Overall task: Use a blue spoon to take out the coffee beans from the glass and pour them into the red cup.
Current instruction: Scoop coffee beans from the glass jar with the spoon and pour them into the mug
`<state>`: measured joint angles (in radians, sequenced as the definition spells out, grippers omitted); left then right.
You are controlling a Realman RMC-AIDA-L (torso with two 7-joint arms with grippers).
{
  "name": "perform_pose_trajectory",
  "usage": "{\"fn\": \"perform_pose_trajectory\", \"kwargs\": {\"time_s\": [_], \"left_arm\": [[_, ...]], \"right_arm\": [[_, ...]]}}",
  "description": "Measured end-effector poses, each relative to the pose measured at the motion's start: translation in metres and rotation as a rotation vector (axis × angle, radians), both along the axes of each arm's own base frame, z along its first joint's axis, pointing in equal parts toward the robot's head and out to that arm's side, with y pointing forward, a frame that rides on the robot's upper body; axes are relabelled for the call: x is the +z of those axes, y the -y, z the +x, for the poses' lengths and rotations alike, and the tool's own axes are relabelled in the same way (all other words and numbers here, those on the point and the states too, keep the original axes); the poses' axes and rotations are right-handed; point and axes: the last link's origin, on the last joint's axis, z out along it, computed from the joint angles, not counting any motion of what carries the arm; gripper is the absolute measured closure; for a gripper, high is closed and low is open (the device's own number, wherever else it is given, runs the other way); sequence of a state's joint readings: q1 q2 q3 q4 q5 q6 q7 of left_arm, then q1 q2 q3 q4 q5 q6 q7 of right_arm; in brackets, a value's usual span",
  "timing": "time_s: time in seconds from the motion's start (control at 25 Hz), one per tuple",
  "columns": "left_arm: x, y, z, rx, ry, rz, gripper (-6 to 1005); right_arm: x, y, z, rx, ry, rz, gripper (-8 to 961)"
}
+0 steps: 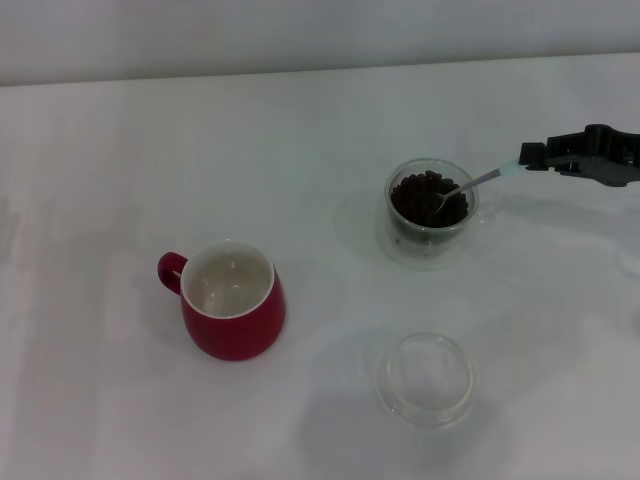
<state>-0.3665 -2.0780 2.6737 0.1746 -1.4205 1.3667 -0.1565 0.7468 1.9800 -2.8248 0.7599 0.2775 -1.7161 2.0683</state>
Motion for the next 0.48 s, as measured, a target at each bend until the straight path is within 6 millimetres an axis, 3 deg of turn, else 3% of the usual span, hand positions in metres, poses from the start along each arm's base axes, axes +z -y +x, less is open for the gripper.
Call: {"fn": "perform_pose_trajectory", "kwargs": {"time_s": [0.48], "left_arm": [[0.004, 0.001, -0.005, 0.004, 0.017, 0.000, 107]], "right_arm": [[0.002, 0.002, 0.012, -0.065, -0.045, 0.011, 779]]}}
